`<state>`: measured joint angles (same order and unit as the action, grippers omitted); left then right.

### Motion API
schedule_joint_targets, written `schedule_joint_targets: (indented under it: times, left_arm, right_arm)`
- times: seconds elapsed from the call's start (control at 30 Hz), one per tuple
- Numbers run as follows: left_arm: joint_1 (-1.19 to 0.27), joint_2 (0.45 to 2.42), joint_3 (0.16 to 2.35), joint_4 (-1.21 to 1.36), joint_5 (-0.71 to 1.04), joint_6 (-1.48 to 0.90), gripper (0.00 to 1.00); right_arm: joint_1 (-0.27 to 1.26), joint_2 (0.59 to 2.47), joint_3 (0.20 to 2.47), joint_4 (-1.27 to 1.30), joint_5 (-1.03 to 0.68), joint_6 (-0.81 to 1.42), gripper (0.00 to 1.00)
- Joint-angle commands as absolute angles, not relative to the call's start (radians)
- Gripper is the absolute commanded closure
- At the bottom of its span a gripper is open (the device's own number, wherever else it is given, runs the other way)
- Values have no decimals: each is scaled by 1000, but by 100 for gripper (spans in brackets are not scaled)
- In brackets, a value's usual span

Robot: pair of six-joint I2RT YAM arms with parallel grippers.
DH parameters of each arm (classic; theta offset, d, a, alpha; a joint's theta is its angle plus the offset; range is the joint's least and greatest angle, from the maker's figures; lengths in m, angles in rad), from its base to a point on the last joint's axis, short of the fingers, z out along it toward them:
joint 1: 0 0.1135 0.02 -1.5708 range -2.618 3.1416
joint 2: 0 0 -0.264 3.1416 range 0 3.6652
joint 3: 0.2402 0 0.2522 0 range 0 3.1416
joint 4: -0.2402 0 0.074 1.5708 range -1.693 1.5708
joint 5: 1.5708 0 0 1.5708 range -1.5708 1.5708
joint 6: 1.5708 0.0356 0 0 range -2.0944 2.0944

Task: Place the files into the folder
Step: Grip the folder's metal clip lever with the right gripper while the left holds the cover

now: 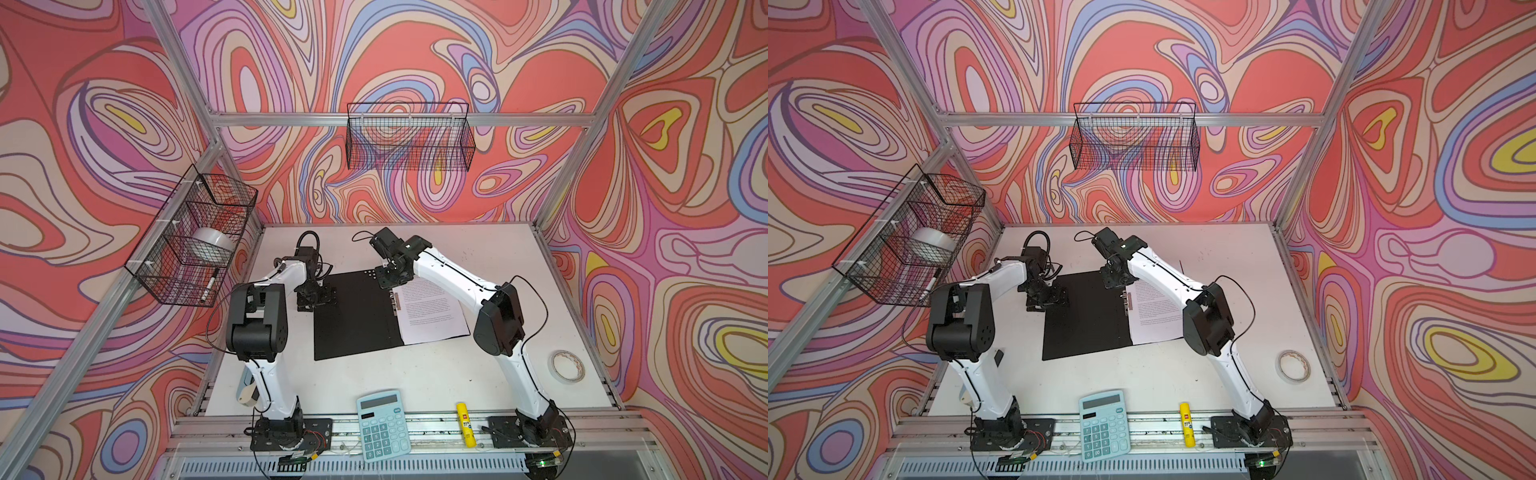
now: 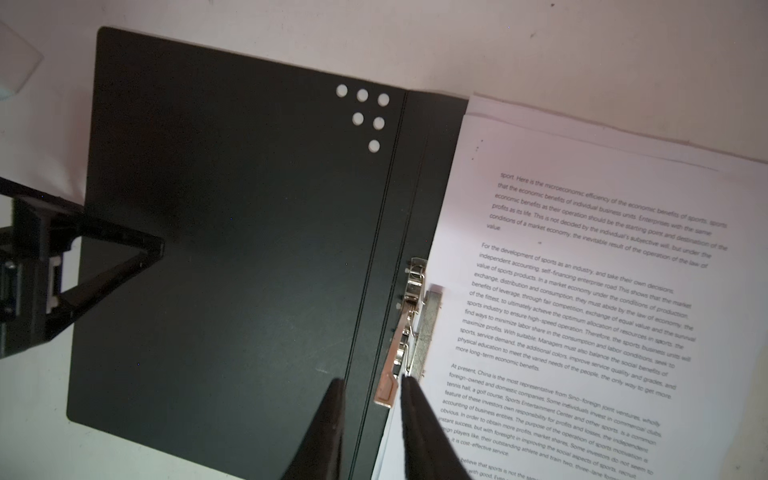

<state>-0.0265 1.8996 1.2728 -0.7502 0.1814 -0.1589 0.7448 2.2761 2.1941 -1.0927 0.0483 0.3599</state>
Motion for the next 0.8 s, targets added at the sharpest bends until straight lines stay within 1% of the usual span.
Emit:
schedule_joint_targets:
  times: [0.0, 0.1, 0.2, 0.27, 0.33, 0.43, 0.5, 0.77]
  left_arm:
    - [-32, 1838, 1273, -761, 95, -158, 12]
    - [-39, 1789, 1292, -749, 90, -127, 12]
    - [-76, 1777, 1323, -752, 107, -50, 14]
    - [-101, 1791, 1342, -755, 119, -10, 16]
    - [-125, 1821, 1366, -769, 129, 11, 20]
    - [-144, 1871, 1391, -785, 137, 26, 21]
    - [-151, 1900, 1400, -791, 143, 39, 26]
    - [-164, 1934, 1397, -798, 172, 86, 32]
  right_arm:
    - [742, 2246, 2205, -1132, 54, 349, 75]
    - [742, 2249, 2219, -1171, 48, 333, 77]
    - [742, 2249, 2224, -1189, 35, 323, 77]
    - [742, 2253, 2231, -1200, 28, 318, 77]
    - [744, 2263, 2245, -1215, 19, 313, 78]
    - [744, 2273, 2248, -1221, 2, 303, 79]
    - [744, 2283, 2251, -1223, -6, 297, 79]
    - [744, 2338, 2293, -1238, -14, 279, 80]
